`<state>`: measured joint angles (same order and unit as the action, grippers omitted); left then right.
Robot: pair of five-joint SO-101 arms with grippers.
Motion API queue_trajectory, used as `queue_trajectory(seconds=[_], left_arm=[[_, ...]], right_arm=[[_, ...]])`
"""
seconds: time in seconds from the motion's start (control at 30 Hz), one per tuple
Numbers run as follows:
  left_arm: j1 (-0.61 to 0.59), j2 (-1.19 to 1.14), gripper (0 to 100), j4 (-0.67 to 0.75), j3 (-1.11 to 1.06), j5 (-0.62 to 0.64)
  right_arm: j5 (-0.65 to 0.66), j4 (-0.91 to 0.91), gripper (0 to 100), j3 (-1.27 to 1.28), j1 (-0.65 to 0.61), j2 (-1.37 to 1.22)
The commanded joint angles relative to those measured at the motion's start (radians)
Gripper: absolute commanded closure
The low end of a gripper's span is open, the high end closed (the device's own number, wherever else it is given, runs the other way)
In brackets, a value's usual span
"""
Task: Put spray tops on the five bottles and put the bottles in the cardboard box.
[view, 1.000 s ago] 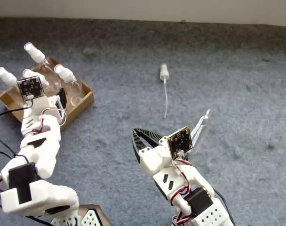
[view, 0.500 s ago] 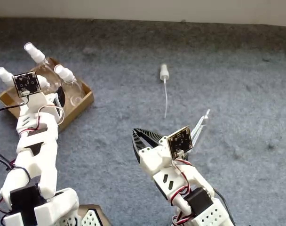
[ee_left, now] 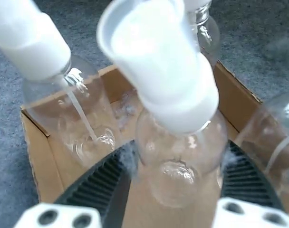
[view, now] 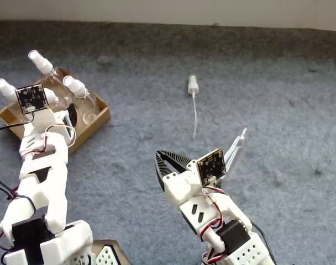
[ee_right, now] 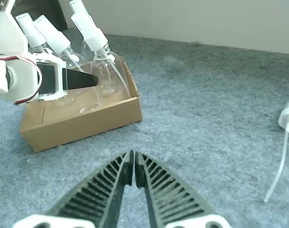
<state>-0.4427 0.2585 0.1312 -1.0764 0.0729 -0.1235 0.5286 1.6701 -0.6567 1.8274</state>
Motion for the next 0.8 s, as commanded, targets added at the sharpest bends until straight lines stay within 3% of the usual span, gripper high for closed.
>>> queue_trajectory(seconds=[0.0,0.17,0.43,0.77], left_arm=[[0.018,0.045,76,-0.002,0.013,0.008],[0.018,0.067,76,-0.006,0.010,0.008],[0.024,0.249,76,-0.331,0.073,0.006],[0.019,0.283,76,-0.454,0.068,0.006]], right_arm=[[-0.002,0.004,99.4,0.110,-0.010,0.010],[-0.002,0.004,99.4,0.110,-0.010,0.010],[-0.002,0.004,99.4,0.110,-0.010,0.010],[-0.002,0.004,99.4,0.110,-0.010,0.010]])
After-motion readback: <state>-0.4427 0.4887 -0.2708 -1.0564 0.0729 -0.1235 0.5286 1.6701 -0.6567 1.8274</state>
